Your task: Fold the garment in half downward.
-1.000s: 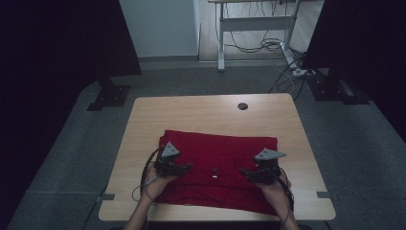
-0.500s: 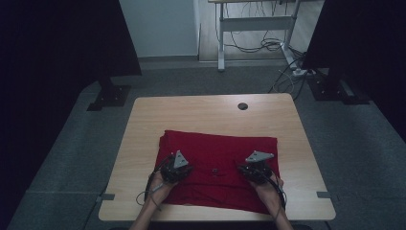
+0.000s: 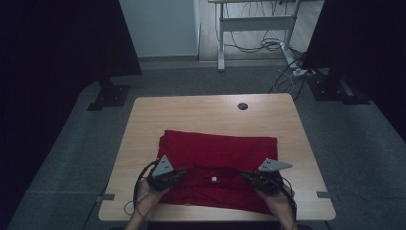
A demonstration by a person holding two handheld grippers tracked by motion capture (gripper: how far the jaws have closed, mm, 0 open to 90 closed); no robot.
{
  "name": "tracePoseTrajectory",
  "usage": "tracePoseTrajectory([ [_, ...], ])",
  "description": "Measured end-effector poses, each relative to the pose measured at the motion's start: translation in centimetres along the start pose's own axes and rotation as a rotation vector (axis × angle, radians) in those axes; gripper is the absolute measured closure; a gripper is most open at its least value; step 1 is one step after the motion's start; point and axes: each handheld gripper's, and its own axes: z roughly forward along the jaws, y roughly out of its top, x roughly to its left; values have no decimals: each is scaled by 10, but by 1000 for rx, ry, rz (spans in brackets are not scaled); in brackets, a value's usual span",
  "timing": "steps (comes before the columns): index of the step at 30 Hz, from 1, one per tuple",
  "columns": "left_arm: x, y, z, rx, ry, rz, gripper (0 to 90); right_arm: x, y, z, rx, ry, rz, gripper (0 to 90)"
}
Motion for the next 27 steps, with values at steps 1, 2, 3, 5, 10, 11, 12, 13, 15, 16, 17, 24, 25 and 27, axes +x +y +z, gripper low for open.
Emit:
tracePoseTrajectory([
  [1,0,0,0,0,0,0,830,0,0,0,0,0,0,789],
  [2,-5,-7,-2,25,-26,-4,830,7,-15,-8,19,30,7,779],
  [3,-5,-7,-2,25,-26,-4,826,7,-15,-8,19,30,7,779],
  [5,-13,-20,-4,85,-63,-8,810,15,-28,-16,51,61,13,745],
  [10,-10,-10,-18,68,-43,-23,658,19,-30,-30,27,114,16,699],
  [11,-10,-10,-18,68,-43,-23,615,19,-30,-30,27,114,16,699],
  [12,-6,-1,-21,49,-11,-15,615,18,-27,-32,21,104,15,693],
  [13,-6,-1,-21,49,-11,-15,544,18,-27,-32,21,104,15,693],
  [15,4,14,-21,32,44,-3,544,17,-23,-32,15,90,5,675],
  [16,4,14,-21,32,44,-3,437,17,-23,-32,15,90,5,675],
  [17,14,20,-16,36,69,-11,437,15,-14,-32,17,39,-3,605],
  [24,47,10,12,78,163,-103,230,10,-9,-25,31,-75,17,396],
  [25,47,10,12,78,163,-103,230,4,-11,-21,52,-143,53,396],
  [27,61,-4,23,115,211,-157,230,4,-11,-21,52,-143,53,271],
])
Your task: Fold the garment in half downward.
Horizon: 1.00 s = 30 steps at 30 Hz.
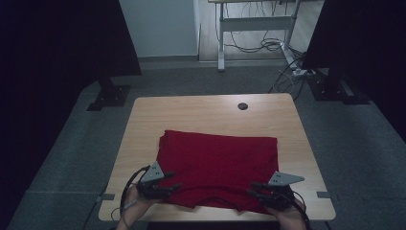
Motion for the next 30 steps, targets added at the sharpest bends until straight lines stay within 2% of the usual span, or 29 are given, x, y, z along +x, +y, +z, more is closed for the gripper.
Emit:
tracePoseTrajectory([
  [1,4,-5,3,11,18,-18,206,-5,-7,5,36,-75,41,154],
  [2,7,-7,5,19,24,-25,206,-7,-10,7,50,-100,60,117],
  [4,11,-14,9,38,35,-23,206,-9,-13,8,61,-109,73,101],
  [5,12,-17,11,52,49,-3,206,-12,-18,11,85,-153,93,46],
  [6,12,-17,11,52,49,-3,196,-12,-18,11,85,-153,93,46],
  [7,12,-17,11,52,49,-3,196,-13,-21,14,106,-179,96,46],
  [10,11,-21,12,26,52,18,171,-13,-21,14,106,-179,96,30],
  [11,11,-21,12,26,52,18,171,-15,-28,21,164,-220,101,30],
  [12,9,-24,12,15,48,14,171,-15,-28,21,164,-220,101,6],
  [13,9,-24,12,15,48,14,129,-15,-28,21,164,-220,101,6],
  [14,9,-24,12,15,48,14,129,-13,-29,27,192,-253,45,6],
  [15,3,-23,11,26,64,1,129,-13,-29,27,192,-253,45,4],
  [16,3,-23,11,26,64,1,127,-13,-29,27,192,-253,45,4],
  [18,-6,-25,10,27,81,-17,127,-24,-25,30,188,-249,42,5],
  [20,-6,-25,10,27,81,-17,127,-30,-24,31,184,-247,40,5],
  [21,-19,-29,7,19,97,-28,127,-30,-24,31,184,-247,40,4],
  [22,-23,-31,6,15,100,-32,127,-43,-21,35,171,-240,31,4],
  [24,-23,-31,6,15,100,-32,127,-46,-20,36,168,-241,34,4],
  [25,-29,-31,3,29,91,-23,127,-46,-20,36,168,-241,34,4],
  [26,-29,-31,3,29,91,-23,134,-46,-20,36,168,-241,34,4],
  [27,-29,-26,1,61,76,18,134,-53,-19,37,152,-239,43,4],
  [28,-29,-26,1,61,76,18,180,-53,-19,37,152,-239,43,4],
  [29,-29,-26,1,61,76,18,180,-54,-20,37,141,-230,36,4],
  [30,-20,-10,-4,44,108,48,180,-54,-20,37,141,-230,36,21],
])
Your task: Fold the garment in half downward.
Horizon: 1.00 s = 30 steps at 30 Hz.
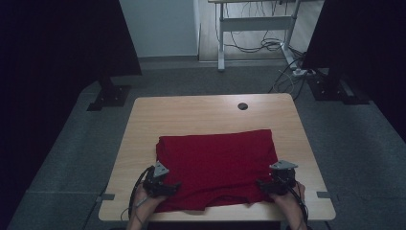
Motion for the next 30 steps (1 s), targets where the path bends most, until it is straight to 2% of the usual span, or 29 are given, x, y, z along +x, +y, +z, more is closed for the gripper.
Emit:
tracePoseTrajectory([
  [1,6,4,0,-14,-13,-18,177,-4,1,-11,-29,19,19,123],
  [2,6,4,0,-14,-13,-18,165,-4,1,-11,-29,19,19,123],
  [3,6,4,0,-14,-13,-18,165,-2,3,-18,-54,10,27,123],
  [4,21,9,10,-17,-2,-33,165,-2,3,-18,-54,10,27,113],
  [5,26,8,15,-6,13,-33,161,7,7,-34,-86,-12,28,85],
  [6,26,8,15,-6,13,-33,164,7,7,-34,-86,-12,28,85],
  [7,32,2,25,-15,43,-22,164,11,6,-37,-79,1,35,76],
  [8,32,2,25,-15,43,-22,185,11,6,-37,-79,1,35,76],
  [9,37,-5,29,-52,6,-54,185,18,3,-36,-54,32,48,70],
  [10,37,-5,29,-52,6,-54,197,18,3,-36,-54,32,48,70],
  [11,37,-5,29,-52,6,-54,197,23,-1,-26,-3,36,56,70],
  [12,37,-9,28,-58,-5,-92,197,23,-1,-26,-3,36,56,63],
  [13,37,-9,28,-58,-5,-92,201,23,-1,-26,-3,36,56,63],
  [14,33,-10,26,-56,-3,-97,201,21,-4,-12,26,2,40,63],
  [15,33,-10,26,-56,-3,-97,202,21,-4,-12,26,2,40,63],
  [16,33,-10,26,-56,-3,-97,202,19,-1,-8,42,-14,11,63],
  [17,21,-11,22,-40,12,-111,202,19,-1,-8,42,-14,11,62],
  [18,21,-11,22,-40,12,-111,202,19,-1,-8,42,-14,11,62],
  [19,21,-11,22,-40,12,-111,202,4,6,-1,31,-2,1,62],
  [20,7,-13,19,-42,29,-126,202,4,6,-1,31,-2,1,63],
  [21,7,-13,19,-42,29,-126,201,4,6,-1,31,-2,1,63],
  [22,7,-13,19,-42,29,-126,201,-10,12,7,15,-7,9,63],
  [23,-1,-12,16,-22,23,-123,201,-10,12,7,15,-7,9,63],
  [24,-1,-12,16,-22,23,-123,200,-10,12,7,15,-7,9,63],
  [25,1,-8,14,9,-3,-99,200,-16,16,11,5,-11,14,63],
  [27,1,-8,14,9,-3,-99,199,-19,16,11,0,2,4,63],
  [28,10,0,6,-64,22,-64,199,-19,16,11,0,2,4,79],
  [29,10,0,6,-64,22,-64,198,-19,16,11,0,2,4,79],
  [30,19,4,5,-112,12,-76,198,-18,14,1,-18,3,37,127],
])
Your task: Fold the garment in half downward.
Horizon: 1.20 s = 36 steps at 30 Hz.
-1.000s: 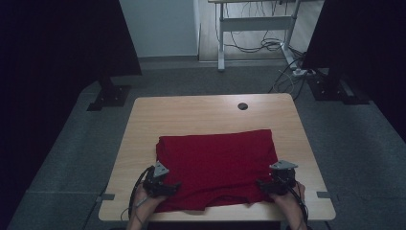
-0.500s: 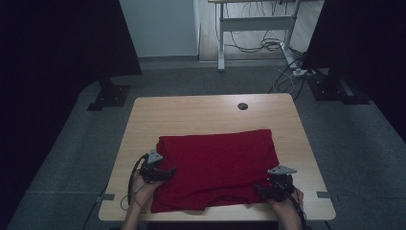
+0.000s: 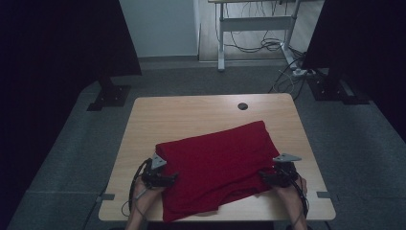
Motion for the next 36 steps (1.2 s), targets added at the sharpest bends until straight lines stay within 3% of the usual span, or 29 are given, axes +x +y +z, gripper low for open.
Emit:
tracePoseTrajectory([
  [2,0,0,0,0,0,0,188,7,1,-9,-27,-7,-5,127],
  [3,11,0,15,44,10,5,188,7,1,-9,-27,-7,-5,123],
  [4,11,0,15,44,10,5,191,7,1,-9,-27,-7,-5,123],
  [5,12,-4,24,86,19,21,191,24,0,-16,-32,32,-2,104],
  [6,12,-7,25,62,10,14,197,31,-2,-12,-9,30,-17,94],
  [8,12,-7,25,62,10,14,210,32,-2,-9,5,26,-16,94],
  [9,12,-11,23,53,1,-19,210,32,-2,-9,5,26,-16,91],
  [10,12,-11,23,53,1,-19,211,32,-2,-9,5,26,-16,91],
  [11,9,-13,22,53,5,-33,211,28,-5,4,35,-9,-28,95],
  [13,9,-13,22,53,5,-33,210,23,-2,7,31,-11,-27,95],
  [14,-2,-14,19,56,34,-55,210,23,-2,7,31,-11,-27,95],
  [15,-2,-14,19,56,34,-55,208,23,-2,7,31,-11,-27,95],
  [16,-9,-14,18,59,41,-58,208,11,4,14,17,-11,-26,95],
  [18,-13,-14,18,59,36,-54,199,3,8,20,3,-17,-19,95],
  [22,-12,-14,19,60,25,-53,175,-2,12,25,-15,-27,-13,95],
  [24,-10,-14,20,59,12,-43,168,-2,12,25,-15,-27,-13,92],
  [25,-10,-14,20,59,12,-43,168,-3,9,24,-17,3,-37,92],
  [27,-8,-13,20,43,6,-27,168,-2,9,22,-10,11,-46,62],
  [32,-8,-12,17,41,15,-4,184,1,12,15,-6,4,-56,82],
  [34,-4,-8,8,27,18,-8,184,1,12,15,-6,4,-56,82],
  [35,-4,-8,8,27,18,-8,184,3,15,4,-31,8,-53,82],
  [36,1,-5,-2,4,24,-19,184,3,15,4,-31,8,-53,72],
])
